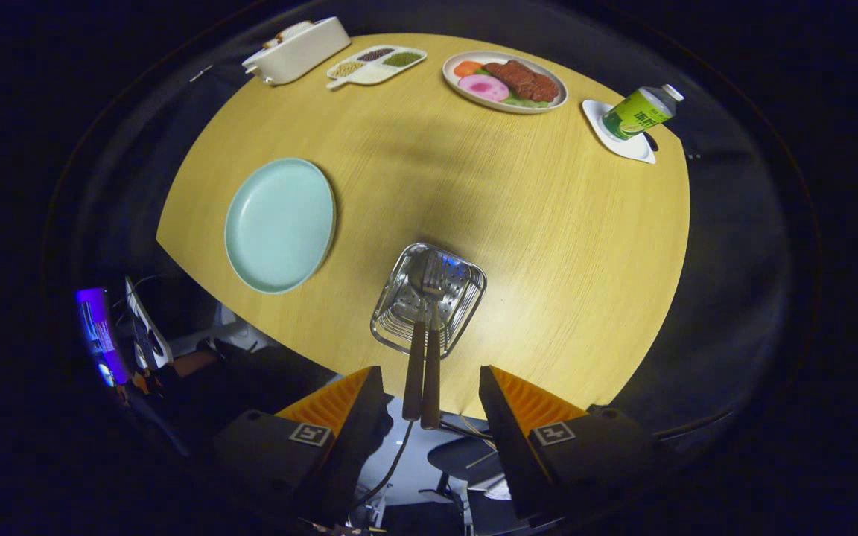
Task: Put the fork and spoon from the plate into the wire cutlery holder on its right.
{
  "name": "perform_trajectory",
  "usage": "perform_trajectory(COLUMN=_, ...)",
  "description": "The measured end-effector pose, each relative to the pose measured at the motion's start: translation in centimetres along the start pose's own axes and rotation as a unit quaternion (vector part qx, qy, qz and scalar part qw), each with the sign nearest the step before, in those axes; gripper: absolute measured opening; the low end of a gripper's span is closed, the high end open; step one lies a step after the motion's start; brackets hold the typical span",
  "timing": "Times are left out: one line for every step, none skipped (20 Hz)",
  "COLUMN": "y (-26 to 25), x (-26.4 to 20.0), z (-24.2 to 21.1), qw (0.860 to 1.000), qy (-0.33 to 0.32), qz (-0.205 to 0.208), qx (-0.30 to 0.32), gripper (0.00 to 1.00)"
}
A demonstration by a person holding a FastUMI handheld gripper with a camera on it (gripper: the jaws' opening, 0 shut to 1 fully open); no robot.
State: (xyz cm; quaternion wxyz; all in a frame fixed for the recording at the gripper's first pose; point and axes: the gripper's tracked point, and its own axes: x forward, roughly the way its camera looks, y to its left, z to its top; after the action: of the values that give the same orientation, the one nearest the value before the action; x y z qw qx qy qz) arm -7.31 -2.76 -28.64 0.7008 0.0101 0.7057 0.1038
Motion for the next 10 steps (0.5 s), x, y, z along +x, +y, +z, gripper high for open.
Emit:
perform_trajectory(y=0.4, x=-0.3, z=0.2, qw=0.999, qy=-0.034, qz=0.005, qx=0.013, gripper=0.87)
perform_trajectory(y=1.2, x=-0.7, z=0.2, qw=0.998, qy=-0.064, qz=0.016, qx=0.023, gripper=0.91)
perform_trajectory(y=1.5, x=-1.3, z=0.5, qw=0.995, qy=-0.096, qz=0.018, qx=0.028, gripper=0.97)
perform_trajectory(y=1.6, x=-1.9, z=0.7, qw=0.991, qy=-0.130, qz=0.012, qx=0.029, gripper=0.99)
perform_trajectory(y=1.6, x=-2.6, z=1.1, qw=0.986, qy=-0.166, qz=-0.002, qx=0.032, gripper=1.00)
perform_trajectory(y=1.7, x=-3.3, z=1.4, qw=0.980, qy=-0.197, qz=-0.011, qx=0.035, gripper=1.00)
perform_trajectory(y=1.8, x=-4.0, z=1.9, qw=0.972, qy=-0.232, qz=-0.023, qx=0.041, gripper=1.00)
perform_trajectory(y=1.9, x=-5.1, z=2.4, qw=0.962, qy=-0.267, qz=-0.030, qx=0.049, gripper=1.00)
perform_trajectory(y=2.0, x=-6.1, z=2.9, qw=0.951, qy=-0.301, qz=-0.038, qx=0.057, gripper=1.00)
perform_trajectory(y=2.1, x=-7.1, z=3.5, qw=0.939, qy=-0.335, qz=-0.045, qx=0.063, gripper=1.00)
